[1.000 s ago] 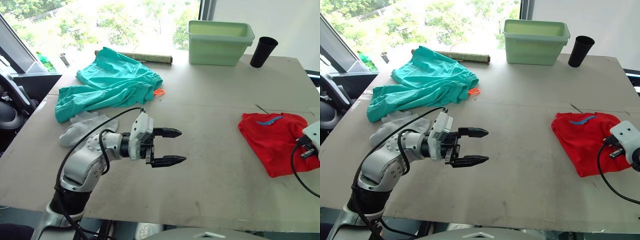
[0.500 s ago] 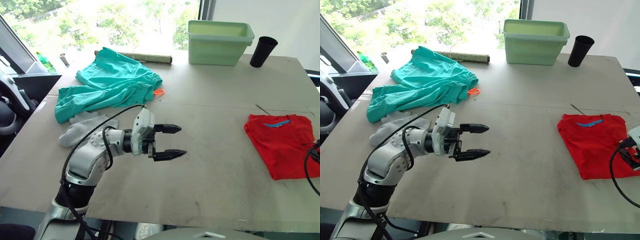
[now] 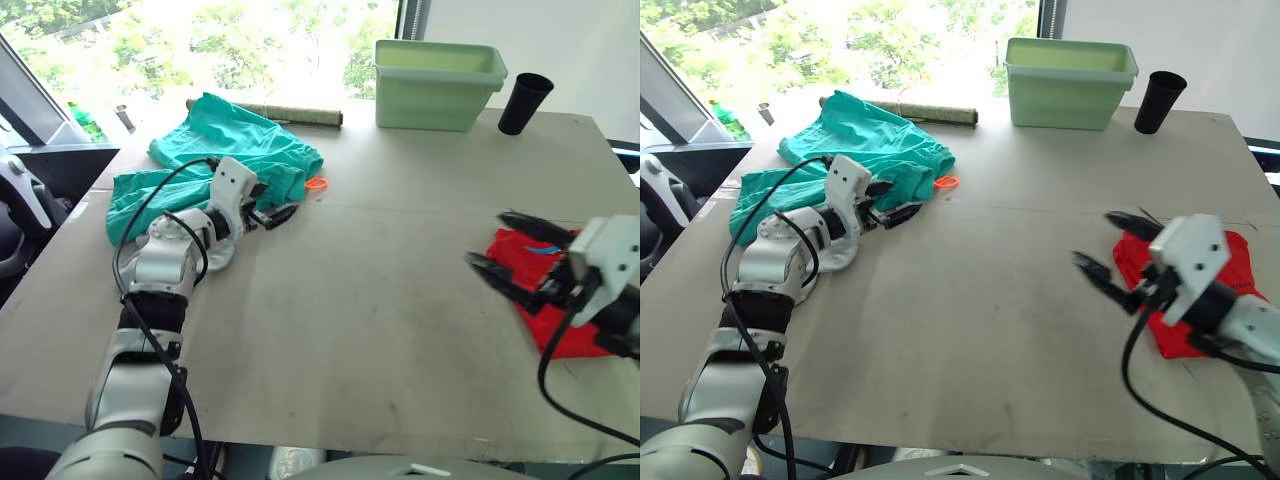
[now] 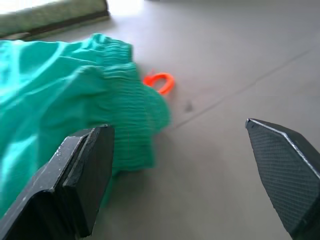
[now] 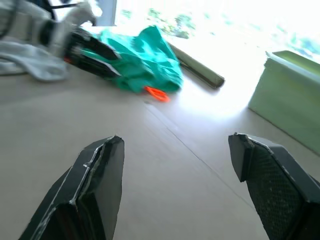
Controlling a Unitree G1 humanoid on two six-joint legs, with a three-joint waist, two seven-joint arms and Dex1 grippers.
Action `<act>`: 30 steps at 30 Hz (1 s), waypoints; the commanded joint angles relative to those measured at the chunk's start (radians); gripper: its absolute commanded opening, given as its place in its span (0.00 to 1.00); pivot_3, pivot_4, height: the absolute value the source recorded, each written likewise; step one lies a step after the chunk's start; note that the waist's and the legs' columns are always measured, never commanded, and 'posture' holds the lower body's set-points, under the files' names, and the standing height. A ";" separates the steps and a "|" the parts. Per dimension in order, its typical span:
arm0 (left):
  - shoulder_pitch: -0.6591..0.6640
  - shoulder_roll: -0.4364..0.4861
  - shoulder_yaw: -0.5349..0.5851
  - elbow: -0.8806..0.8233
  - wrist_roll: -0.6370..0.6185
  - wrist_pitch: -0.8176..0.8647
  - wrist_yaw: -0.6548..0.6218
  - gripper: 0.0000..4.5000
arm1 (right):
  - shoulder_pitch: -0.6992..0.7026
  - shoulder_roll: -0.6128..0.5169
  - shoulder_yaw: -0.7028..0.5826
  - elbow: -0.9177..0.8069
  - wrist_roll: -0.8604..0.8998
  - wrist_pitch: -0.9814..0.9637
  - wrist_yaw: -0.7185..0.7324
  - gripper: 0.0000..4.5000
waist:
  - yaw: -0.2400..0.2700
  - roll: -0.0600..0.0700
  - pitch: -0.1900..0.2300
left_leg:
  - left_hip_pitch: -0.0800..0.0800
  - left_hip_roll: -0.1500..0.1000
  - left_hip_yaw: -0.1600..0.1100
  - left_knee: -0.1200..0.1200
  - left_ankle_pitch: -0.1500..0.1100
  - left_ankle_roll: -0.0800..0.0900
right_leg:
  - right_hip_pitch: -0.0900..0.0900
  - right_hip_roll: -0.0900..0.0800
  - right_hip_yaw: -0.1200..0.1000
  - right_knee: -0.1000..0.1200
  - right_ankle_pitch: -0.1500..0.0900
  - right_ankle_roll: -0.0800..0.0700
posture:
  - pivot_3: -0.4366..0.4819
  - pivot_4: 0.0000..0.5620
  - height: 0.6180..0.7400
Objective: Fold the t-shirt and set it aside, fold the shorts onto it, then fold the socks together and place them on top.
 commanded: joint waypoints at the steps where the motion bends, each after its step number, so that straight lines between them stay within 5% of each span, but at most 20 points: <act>1: -0.110 -0.007 -0.040 0.157 0.087 -0.073 -0.002 1.00 | -0.051 -0.003 0.133 -0.024 -0.050 0.002 -0.049 0.78 | 0.003 0.000 0.000 | -0.001 -0.001 0.000 0.000 0.000 0.000 | 0.000 -0.001 -0.001 0.000 0.000 0.000 | 0.48 0.27 1.00; 6: -0.311 -0.052 -0.099 0.433 0.194 -0.183 -0.013 1.00 | -0.083 -0.002 0.214 -0.008 -0.086 0.007 -0.083 0.78 | 0.006 -0.004 0.002 | -0.004 -0.003 -0.001 0.003 -0.001 0.002 | 0.000 -0.002 -0.004 -0.001 0.000 0.001 | 0.48 0.27 1.00; 14: -0.532 -0.017 -0.197 0.663 0.330 -0.258 -0.275 1.00 | -0.041 0.011 0.221 -0.048 -0.084 0.039 -0.143 0.78 | -0.004 -0.006 0.003 | -0.009 -0.002 -0.002 0.004 -0.001 0.002 | -0.004 0.000 -0.008 0.000 0.000 0.001 | 0.48 0.27 1.00; 21: -0.619 -0.074 -0.230 0.784 0.438 -0.224 -0.192 1.00 | -0.024 0.025 0.239 -0.033 -0.114 0.030 -0.174 0.78 | -0.001 -0.006 0.003 | -0.010 -0.002 -0.003 0.004 -0.001 0.002 | -0.004 0.000 -0.009 0.001 0.000 0.001 | 0.48 0.27 1.00; 25: -0.611 -0.094 -0.219 0.802 0.466 -0.216 -0.137 0.63 | -0.012 0.028 0.238 -0.031 -0.129 0.024 -0.183 0.79 | -0.002 -0.006 0.003 | -0.012 -0.002 -0.005 0.006 -0.001 0.002 | -0.005 -0.001 -0.010 0.001 0.000 0.001 | 0.48 0.27 1.00; 30: -0.602 -0.139 -0.081 0.797 0.354 -0.202 -0.170 0.14 | 0.078 0.037 0.186 -0.056 -0.144 0.018 -0.207 0.79 | -0.001 -0.006 0.002 | -0.013 -0.002 -0.007 0.007 -0.001 0.002 | -0.006 0.000 -0.010 0.001 0.000 0.001 | 0.48 0.27 1.00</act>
